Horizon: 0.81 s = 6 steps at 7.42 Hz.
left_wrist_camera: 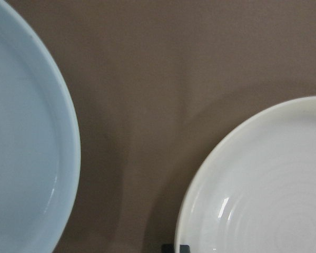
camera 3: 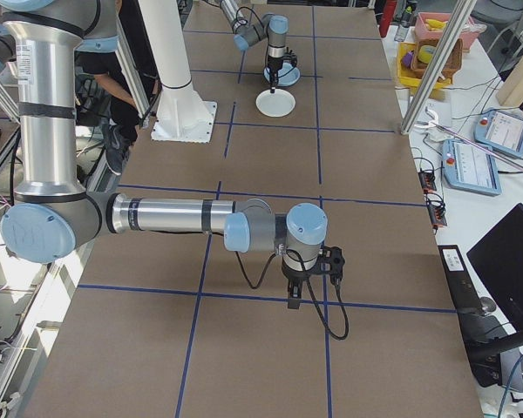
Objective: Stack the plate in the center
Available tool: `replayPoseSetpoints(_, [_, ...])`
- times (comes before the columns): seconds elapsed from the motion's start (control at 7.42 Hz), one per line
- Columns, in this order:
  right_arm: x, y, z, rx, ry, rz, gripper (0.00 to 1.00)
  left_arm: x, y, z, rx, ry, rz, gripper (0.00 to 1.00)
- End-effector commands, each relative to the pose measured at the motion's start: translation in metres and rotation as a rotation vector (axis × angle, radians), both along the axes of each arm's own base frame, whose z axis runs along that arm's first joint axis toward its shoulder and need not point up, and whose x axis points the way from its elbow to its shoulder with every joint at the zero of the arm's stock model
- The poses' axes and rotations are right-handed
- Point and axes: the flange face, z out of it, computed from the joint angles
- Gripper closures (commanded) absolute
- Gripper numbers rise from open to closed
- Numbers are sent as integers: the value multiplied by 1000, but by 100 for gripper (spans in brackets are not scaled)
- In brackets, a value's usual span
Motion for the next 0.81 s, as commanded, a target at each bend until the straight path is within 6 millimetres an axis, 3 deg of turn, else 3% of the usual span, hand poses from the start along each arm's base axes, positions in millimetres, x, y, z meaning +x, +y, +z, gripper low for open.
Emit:
replayPoseSetpoints(0.0, [0,0,0,1,-1,-2,0,-45,5,-45,11,-6,13,100])
replayPoseSetpoints(0.13, [0,0,0,1,1,-2,0,-53,8,-52,32,-4,24,100])
replayPoseSetpoints(0.4, [0,0,0,1,-1,-2,0,-57,9,-37,56,-22,41,100])
replayPoseSetpoints(0.67, [0,0,0,0,1,0,0,-108,-17,13,149,-82,59,100])
